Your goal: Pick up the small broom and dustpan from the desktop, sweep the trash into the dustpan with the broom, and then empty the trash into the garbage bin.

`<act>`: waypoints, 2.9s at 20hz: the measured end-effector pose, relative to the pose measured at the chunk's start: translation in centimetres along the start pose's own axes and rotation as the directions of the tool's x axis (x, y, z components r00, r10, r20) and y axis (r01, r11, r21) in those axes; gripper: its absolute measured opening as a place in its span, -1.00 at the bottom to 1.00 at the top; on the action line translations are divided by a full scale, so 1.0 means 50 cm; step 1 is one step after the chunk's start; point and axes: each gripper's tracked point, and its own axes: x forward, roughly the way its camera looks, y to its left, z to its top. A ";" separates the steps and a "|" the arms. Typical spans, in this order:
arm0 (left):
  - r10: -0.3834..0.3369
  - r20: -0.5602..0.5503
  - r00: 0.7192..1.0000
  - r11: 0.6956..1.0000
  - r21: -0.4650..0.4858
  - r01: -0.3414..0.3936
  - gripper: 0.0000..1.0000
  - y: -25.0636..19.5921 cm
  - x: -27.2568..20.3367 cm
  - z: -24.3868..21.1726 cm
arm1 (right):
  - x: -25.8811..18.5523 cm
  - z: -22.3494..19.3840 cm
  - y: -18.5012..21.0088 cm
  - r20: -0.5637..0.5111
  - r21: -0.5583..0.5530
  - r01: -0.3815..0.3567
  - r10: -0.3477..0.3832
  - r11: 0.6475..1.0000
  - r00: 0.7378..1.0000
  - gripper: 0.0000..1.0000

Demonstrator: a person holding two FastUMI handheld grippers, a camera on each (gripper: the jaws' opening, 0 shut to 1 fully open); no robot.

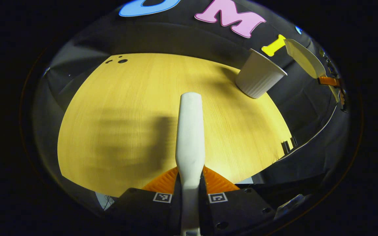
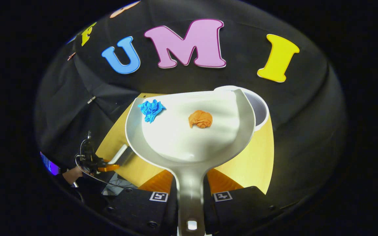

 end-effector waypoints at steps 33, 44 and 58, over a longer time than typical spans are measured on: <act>0.164 0.061 0.985 0.978 -0.140 -0.154 -0.48 0.092 -0.026 0.094 | 0.278 0.132 -0.448 0.142 -0.562 0.554 -0.589 0.614 0.796 -0.30; 0.137 0.027 0.990 0.974 -0.185 -0.130 -0.51 0.058 -0.026 0.071 | 0.268 0.201 -0.453 0.263 -0.801 0.530 -0.631 0.279 0.730 -0.30; 0.147 0.022 0.989 0.971 -0.196 -0.140 -0.48 0.050 -0.018 0.054 | 0.242 0.215 -0.475 0.287 -0.851 0.500 -0.656 0.159 0.698 -0.30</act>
